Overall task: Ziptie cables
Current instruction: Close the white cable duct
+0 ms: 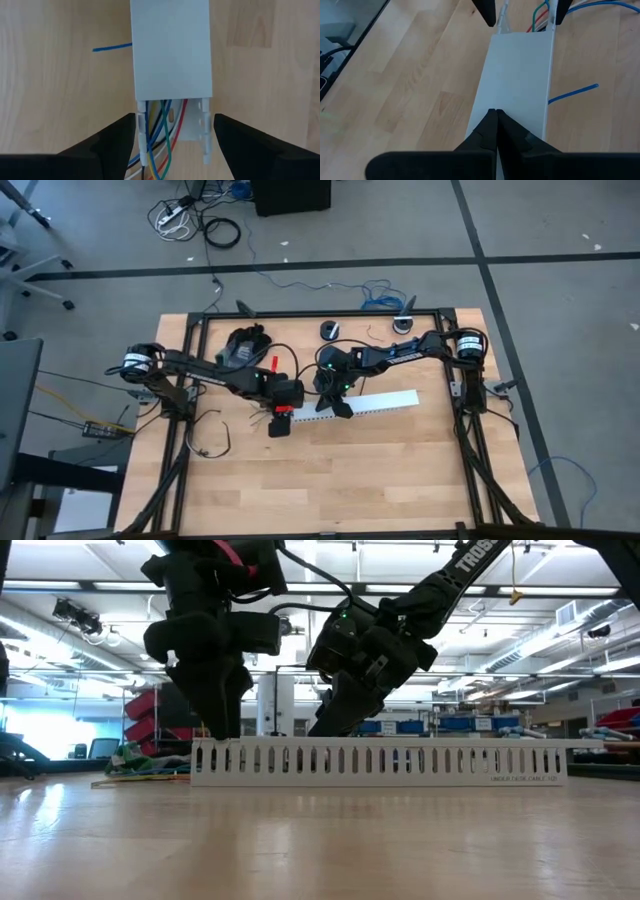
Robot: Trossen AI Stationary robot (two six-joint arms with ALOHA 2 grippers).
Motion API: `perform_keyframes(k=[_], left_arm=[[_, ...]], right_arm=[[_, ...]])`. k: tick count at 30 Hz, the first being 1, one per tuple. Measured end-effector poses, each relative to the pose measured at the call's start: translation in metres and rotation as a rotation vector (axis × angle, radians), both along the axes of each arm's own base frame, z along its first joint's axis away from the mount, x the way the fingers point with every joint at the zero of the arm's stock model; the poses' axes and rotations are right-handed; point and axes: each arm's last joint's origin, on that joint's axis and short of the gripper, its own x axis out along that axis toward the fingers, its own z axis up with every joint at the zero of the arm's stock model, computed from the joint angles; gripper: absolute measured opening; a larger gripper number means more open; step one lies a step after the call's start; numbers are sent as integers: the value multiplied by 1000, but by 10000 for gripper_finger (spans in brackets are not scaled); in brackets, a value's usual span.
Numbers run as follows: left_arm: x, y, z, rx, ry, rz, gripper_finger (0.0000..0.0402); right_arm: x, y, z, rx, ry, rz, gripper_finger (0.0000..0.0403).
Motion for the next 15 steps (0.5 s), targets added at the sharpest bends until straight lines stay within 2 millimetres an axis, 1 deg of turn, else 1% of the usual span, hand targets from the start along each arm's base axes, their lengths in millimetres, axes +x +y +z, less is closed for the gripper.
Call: perform_keyframes(k=[10, 15], left_arm=[[0, 0, -1, -10, -1, 5, 264], [4, -1, -14, -29, 46, 1, 264]], right_arm=[[0, 0, 0, -8, -6, 10, 0], [0, 0, 0, -7, -9, 16, 0]])
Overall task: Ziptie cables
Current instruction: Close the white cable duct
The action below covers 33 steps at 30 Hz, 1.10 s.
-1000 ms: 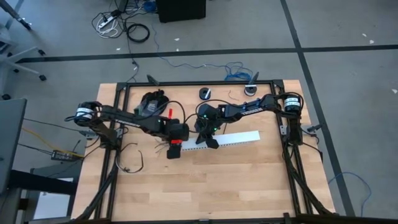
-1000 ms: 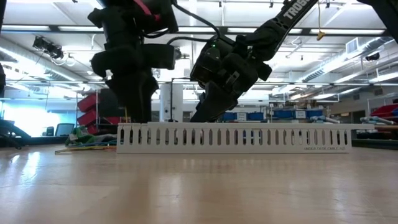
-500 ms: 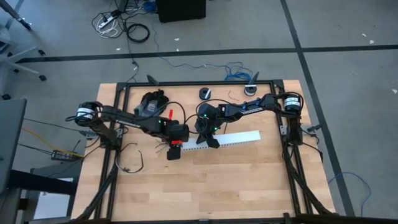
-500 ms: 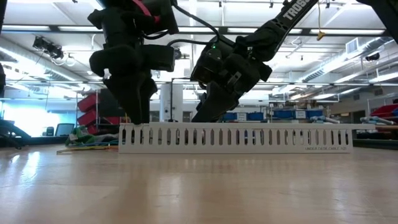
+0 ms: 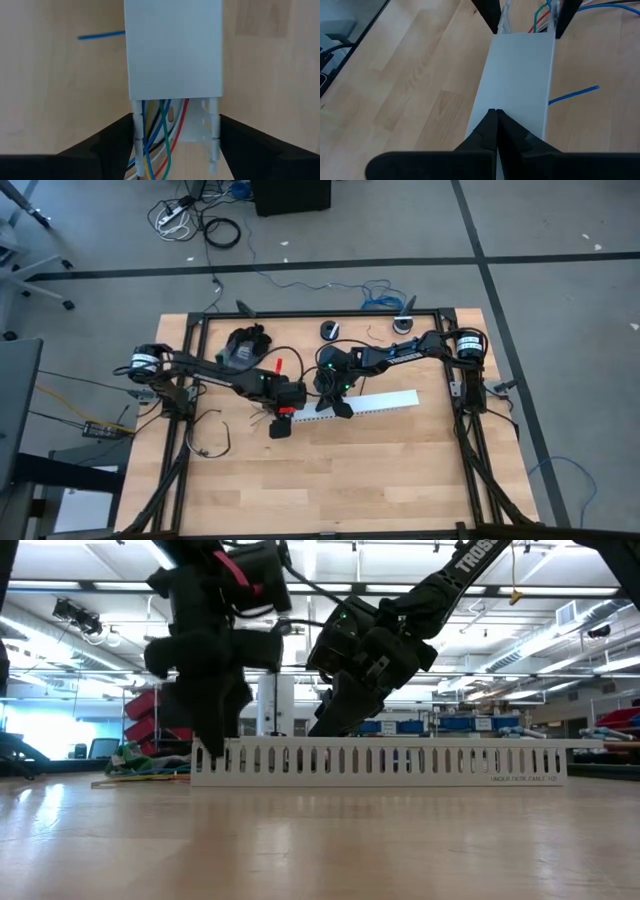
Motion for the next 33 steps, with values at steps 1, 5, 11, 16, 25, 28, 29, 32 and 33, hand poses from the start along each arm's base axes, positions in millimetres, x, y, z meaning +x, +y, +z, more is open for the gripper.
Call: perform_keyframes(k=[1, 5, 11, 16, 25, 28, 29, 32, 33], left_arm=[[1, 0, -3, -5, 12, -1, 264], [3, -1, -12, -10, 38, -3, 264], [4, -1, -16, -11, 51, -9, 263], [6, -1, -16, -16, 31, -9, 250], [7, -1, -16, -7, 19, -8, 242], [8, -1, -16, -7, 8, -8, 241], [8, -1, -16, -7, 7, -8, 241], [8, -1, -16, -6, 4, -8, 241], [8, -1, -16, -6, 3, -8, 241]], right_arm=[[0, 0, 0, 0, 0, 1, 0], [0, 0, 0, -1, 0, 5, 0], [0, 0, 0, -4, -2, 9, 0], [0, 0, 0, 0, -4, 16, 0], [0, 0, 0, 4, -8, 20, 0], [-1, 0, 0, 4, -10, 21, 0], [-1, 0, 0, 5, -10, 22, 0], [0, 0, 0, 5, -13, 23, 0], [0, 0, 0, 5, -14, 23, 0]])
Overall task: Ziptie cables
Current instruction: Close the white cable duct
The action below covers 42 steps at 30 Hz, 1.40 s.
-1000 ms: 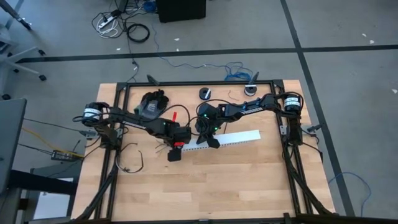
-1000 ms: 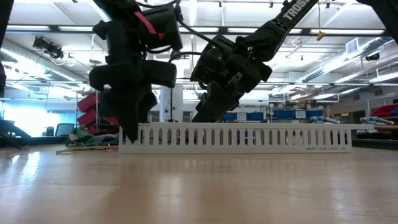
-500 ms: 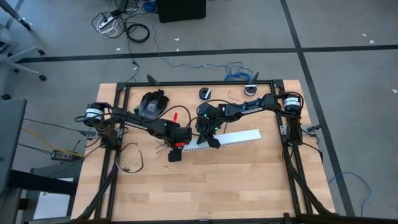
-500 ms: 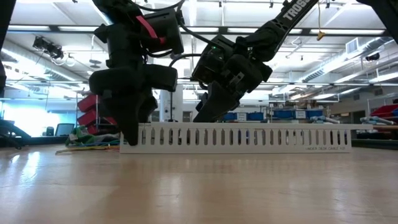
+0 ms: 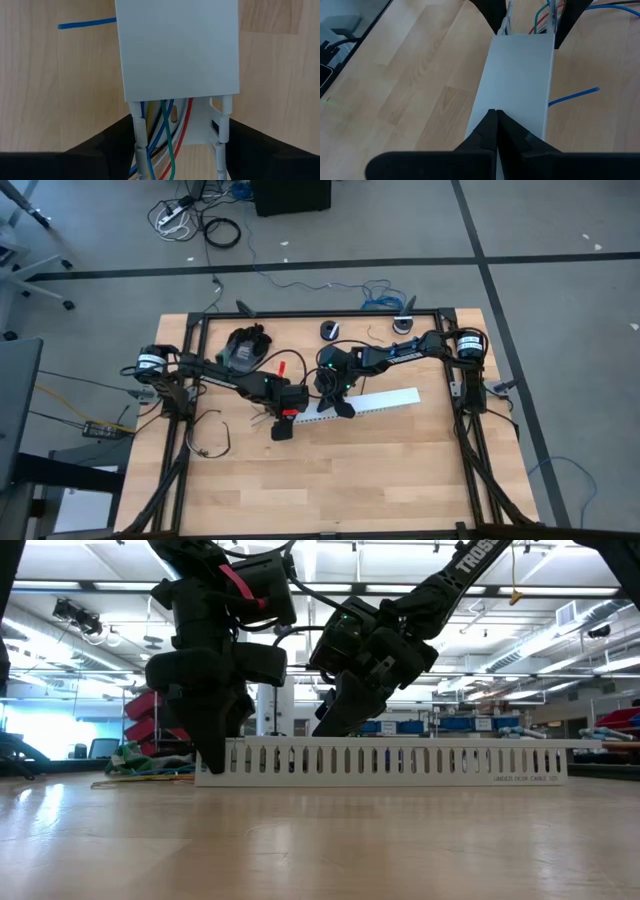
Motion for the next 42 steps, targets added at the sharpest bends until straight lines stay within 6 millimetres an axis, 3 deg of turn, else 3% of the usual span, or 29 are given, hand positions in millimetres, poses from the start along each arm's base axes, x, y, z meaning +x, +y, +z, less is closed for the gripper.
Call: perform_keyframes(k=[42], left_arm=[[5, 0, 1, -1, -56, 16, 241]], right_arm=[[6, 2, 2, -3, -91, 42, 0]])
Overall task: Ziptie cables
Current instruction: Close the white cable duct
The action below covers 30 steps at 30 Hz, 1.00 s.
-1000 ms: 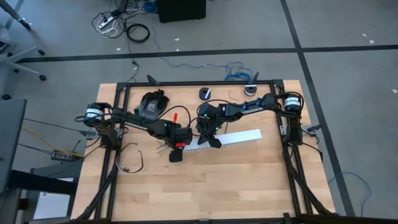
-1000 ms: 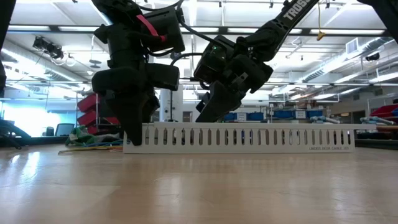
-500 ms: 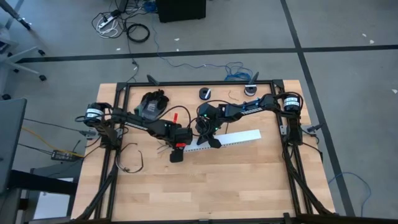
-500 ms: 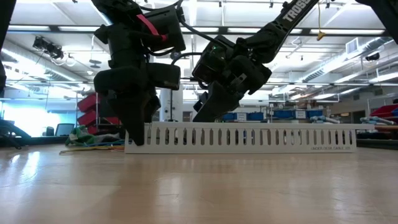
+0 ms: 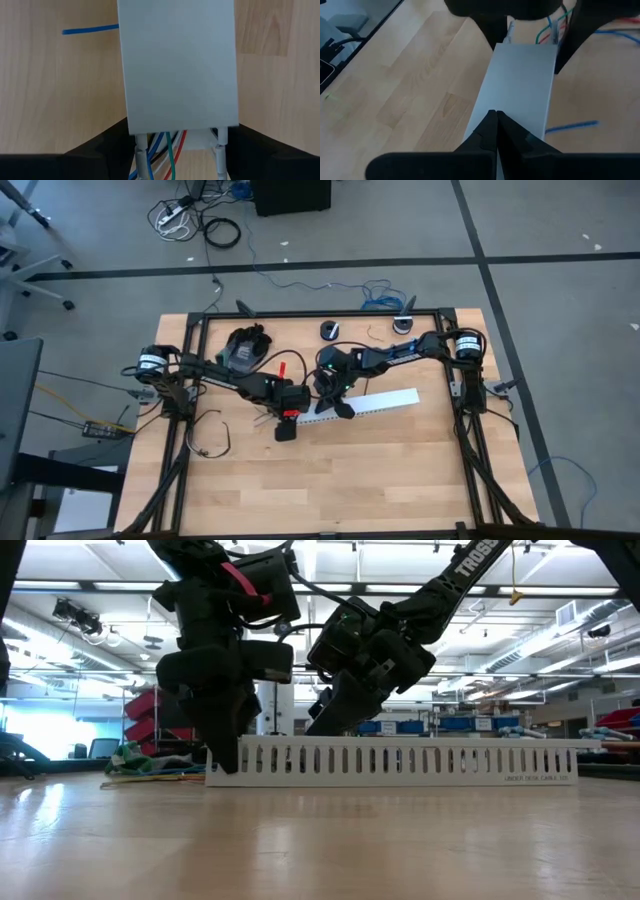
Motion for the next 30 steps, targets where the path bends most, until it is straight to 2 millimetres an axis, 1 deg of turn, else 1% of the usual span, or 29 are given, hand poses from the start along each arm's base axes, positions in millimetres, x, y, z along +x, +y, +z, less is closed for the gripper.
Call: perform_keyframes(k=[7, 14, 25, 30], left_arm=[[1, 0, 0, 4, -15, 1, 241], [1, 0, 0, 4, -15, 1, 241], [2, 0, 1, 11, -22, -10, 241], [0, 0, 3, 4, 0, -14, 244]], right_arm=[[9, -1, -22, 66, -8, 17, 0], [12, -4, -21, 85, -25, 13, 0], [12, -2, -20, 90, -28, 11, 0], [12, -2, -21, 87, -20, 7, 0]])
